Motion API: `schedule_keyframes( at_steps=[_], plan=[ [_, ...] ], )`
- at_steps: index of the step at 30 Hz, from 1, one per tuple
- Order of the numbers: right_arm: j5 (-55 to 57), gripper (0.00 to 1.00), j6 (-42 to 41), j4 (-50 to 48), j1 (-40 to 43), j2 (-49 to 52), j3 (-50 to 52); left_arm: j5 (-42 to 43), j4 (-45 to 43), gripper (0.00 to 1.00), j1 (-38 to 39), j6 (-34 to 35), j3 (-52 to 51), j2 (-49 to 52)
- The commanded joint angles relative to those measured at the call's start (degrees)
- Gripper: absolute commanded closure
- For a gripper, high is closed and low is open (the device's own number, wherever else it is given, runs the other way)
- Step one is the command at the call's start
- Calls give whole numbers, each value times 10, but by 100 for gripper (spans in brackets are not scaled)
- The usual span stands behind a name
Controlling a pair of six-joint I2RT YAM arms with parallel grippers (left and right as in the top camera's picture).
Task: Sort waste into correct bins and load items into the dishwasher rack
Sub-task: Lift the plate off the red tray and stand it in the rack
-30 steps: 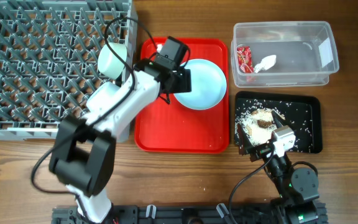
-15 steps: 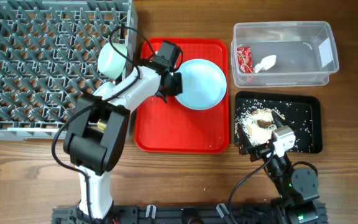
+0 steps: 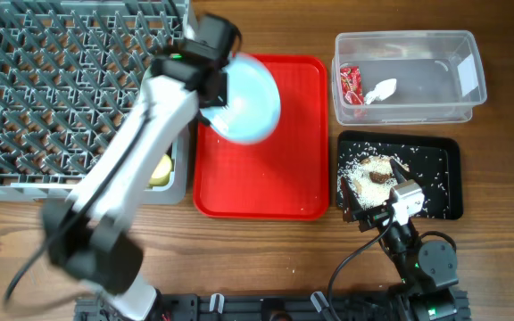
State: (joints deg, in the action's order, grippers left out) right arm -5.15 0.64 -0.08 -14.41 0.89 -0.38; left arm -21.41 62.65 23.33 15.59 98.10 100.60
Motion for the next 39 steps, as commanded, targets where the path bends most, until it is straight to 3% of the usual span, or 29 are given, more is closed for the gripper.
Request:
schedule_keyframes(
  at_steps=[1, 5, 12, 23, 39],
  plan=[
    [-9, 0, -8, -3, 3, -6, 1, -231, 20, 96, -1, -72, 15, -90],
    [-9, 0, -8, -3, 3, -6, 1, -342, 50, 96, -9, -124, 15, -113],
    [-9, 0, -8, -3, 3, -6, 1, -382, -6, 96, -91, -168, -5, -97],
    [-9, 0, -8, -3, 3, -6, 1, -357, -124, 96, -208, -244, -8, -34],
    [-9, 0, -8, -3, 3, -6, 1, -254, -245, 96, -246, -362, -17, 40]
  ],
)
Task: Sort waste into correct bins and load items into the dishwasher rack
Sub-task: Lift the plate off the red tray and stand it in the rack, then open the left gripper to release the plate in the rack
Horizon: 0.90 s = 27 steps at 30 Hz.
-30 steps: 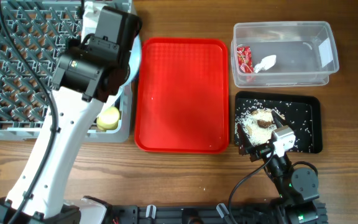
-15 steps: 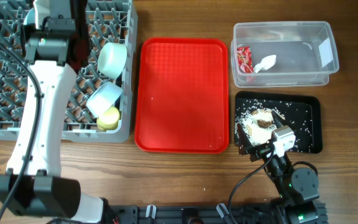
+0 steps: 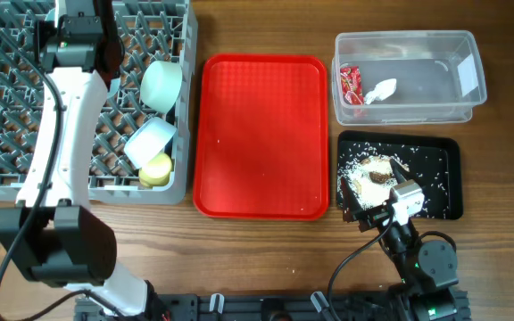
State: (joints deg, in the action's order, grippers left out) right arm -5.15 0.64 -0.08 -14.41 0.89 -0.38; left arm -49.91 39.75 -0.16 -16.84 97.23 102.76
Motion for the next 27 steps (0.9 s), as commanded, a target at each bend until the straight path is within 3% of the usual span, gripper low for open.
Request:
schedule_keyframes(
  at_steps=[1, 7, 26, 27],
  plan=[
    [-9, 0, -8, -3, 3, -6, 1, 38, -20, 96, -13, -38, -9, 21],
    [-9, 0, -8, -3, 3, -6, 1, 64, -62, 96, -17, -85, -9, 30],
    [-9, 0, -8, -3, 3, -6, 1, 137, -70, 96, -45, -85, -59, 30],
    [-9, 0, -8, -3, 3, -6, 1, 136, -71, 90, -45, -85, -59, 30]
  ],
)
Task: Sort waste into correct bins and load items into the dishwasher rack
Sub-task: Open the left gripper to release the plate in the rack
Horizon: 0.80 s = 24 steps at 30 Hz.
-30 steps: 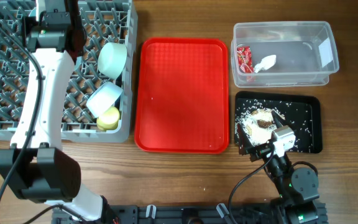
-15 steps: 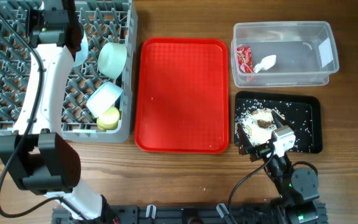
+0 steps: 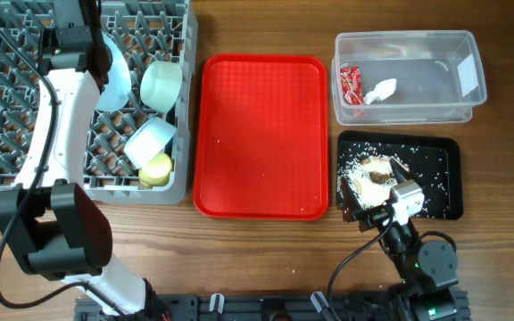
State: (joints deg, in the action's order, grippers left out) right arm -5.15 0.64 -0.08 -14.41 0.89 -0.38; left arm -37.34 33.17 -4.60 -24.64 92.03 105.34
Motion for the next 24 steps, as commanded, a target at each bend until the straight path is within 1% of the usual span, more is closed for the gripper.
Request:
schedule_keyframes(
  at_steps=[1, 3, 4, 6, 8, 10, 12, 13, 15, 16, 17, 18, 21, 24],
  plan=[
    [-9, 0, -8, -3, 3, -6, 1, 2, -9, 81, 0, -7, -7, 0],
    [-9, 0, -8, -3, 3, -6, 1, 2, -14, 66, 0, -7, -7, -4],
    [-9, 0, -8, -3, 3, -6, 1, 2, -15, 61, 0, -6, -7, -11],
    [-9, 0, -8, -3, 3, -6, 1, 3, -20, 56, 2, 3, -7, -27],
    [-9, 0, -8, -3, 3, -6, 1, 9, -24, 45, 7, 25, -6, -52],
    [-9, 0, -8, -3, 3, -6, 1, 25, -23, 36, 14, 45, -6, -84],
    [-9, 0, -8, -3, 3, -6, 1, 37, -14, 30, 24, 63, -6, -116],
    [-9, 0, -8, -3, 3, -6, 1, 40, -3, 29, 31, 78, -6, -136],
    [-9, 0, -8, -3, 3, -6, 1, 54, 30, 23, 51, 120, -6, -182],
    [-9, 0, -8, -3, 3, -6, 1, 61, 50, 21, 60, 140, -6, -202],
    [-9, 0, -8, -3, 3, -6, 1, 70, 80, 16, 73, 174, -6, -229],
    [-9, 0, -8, -3, 3, -6, 1, 81, 108, 0, 83, 201, -6, -249],
    [-9, 0, -8, -3, 3, -6, 1, 112, 188, 0, 104, 263, -6, -303],
    [-9, 0, -8, -3, 3, -6, 1, 185, 275, 0, 119, 331, -6, -362]
  ],
)
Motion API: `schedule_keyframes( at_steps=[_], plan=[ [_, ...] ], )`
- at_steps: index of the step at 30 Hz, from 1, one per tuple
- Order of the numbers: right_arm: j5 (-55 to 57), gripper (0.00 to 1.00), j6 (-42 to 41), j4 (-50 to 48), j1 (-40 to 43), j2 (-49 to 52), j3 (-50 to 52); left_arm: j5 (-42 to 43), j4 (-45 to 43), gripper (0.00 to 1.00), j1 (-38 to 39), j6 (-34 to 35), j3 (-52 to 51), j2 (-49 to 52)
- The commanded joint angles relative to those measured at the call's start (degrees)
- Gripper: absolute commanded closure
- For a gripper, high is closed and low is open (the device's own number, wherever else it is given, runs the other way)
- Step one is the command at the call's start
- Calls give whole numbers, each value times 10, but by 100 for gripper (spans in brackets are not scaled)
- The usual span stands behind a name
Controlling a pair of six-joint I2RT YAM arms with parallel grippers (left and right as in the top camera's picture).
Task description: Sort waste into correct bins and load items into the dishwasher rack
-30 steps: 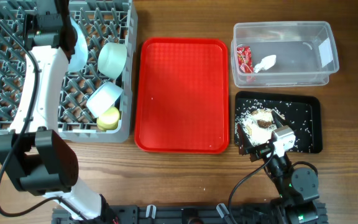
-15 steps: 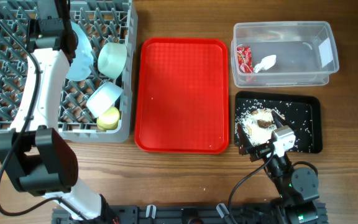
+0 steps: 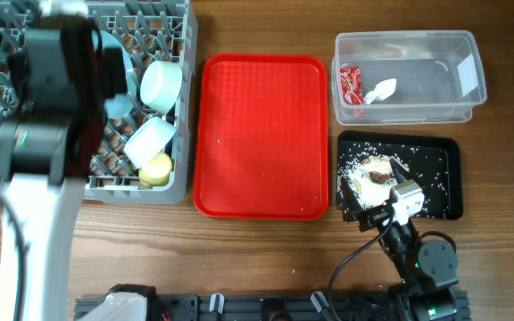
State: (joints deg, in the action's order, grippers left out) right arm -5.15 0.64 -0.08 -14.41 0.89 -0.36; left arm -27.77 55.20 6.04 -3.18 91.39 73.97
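Note:
My left arm (image 3: 56, 98) looms large and blurred over the grey dishwasher rack; its fingers are hidden under its own dark body. A light blue plate (image 3: 120, 85) stands on edge in the rack beside a pale green cup (image 3: 161, 82), a white container (image 3: 150, 138) and a small yellow item (image 3: 156, 169). My right gripper (image 3: 362, 212) rests shut at the near left corner of the black tray (image 3: 449, 178), which holds food scraps (image 3: 373, 171).
A bare red tray (image 3: 261, 134) lies in the middle. At the back right a clear bin (image 3: 467, 89) holds a red wrapper (image 3: 351, 83) and a crumpled white scrap (image 3: 381, 89). Wooden table lies in front.
My left arm has come up from the rack's far side and now fills the view over the rack's middle. The blue plate stays standing in the rack. The right arm is unmoved.
First my left gripper held the light blue plate over the red tray's far left corner. Then the arm reached over the rack, leaving the tray bare. Later the plate stood on edge among the rack's tines by the cup. Now the arm is raised and the plate stands there.

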Motion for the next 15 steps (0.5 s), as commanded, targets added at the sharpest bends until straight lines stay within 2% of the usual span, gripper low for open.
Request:
schedule_keyframes(
  at_steps=[1, 5, 8, 12, 15],
  plan=[
    [-9, 0, -8, -3, 3, -6, 1, 109, 70, 0, 15, 122, 0, -60],
    [-9, 0, -8, -3, 3, -6, 1, 199, 122, 0, 21, 129, 0, -116],
    [-9, 0, -8, -3, 3, -6, 1, 233, 128, 0, 21, 129, 0, -145],
    [-9, 0, -8, -3, 3, -6, 1, 236, 129, 0, 21, 128, 0, -170],
    [-9, 0, -8, -3, 3, -6, 1, 213, 194, 0, 20, 129, 0, -185]
  ],
)
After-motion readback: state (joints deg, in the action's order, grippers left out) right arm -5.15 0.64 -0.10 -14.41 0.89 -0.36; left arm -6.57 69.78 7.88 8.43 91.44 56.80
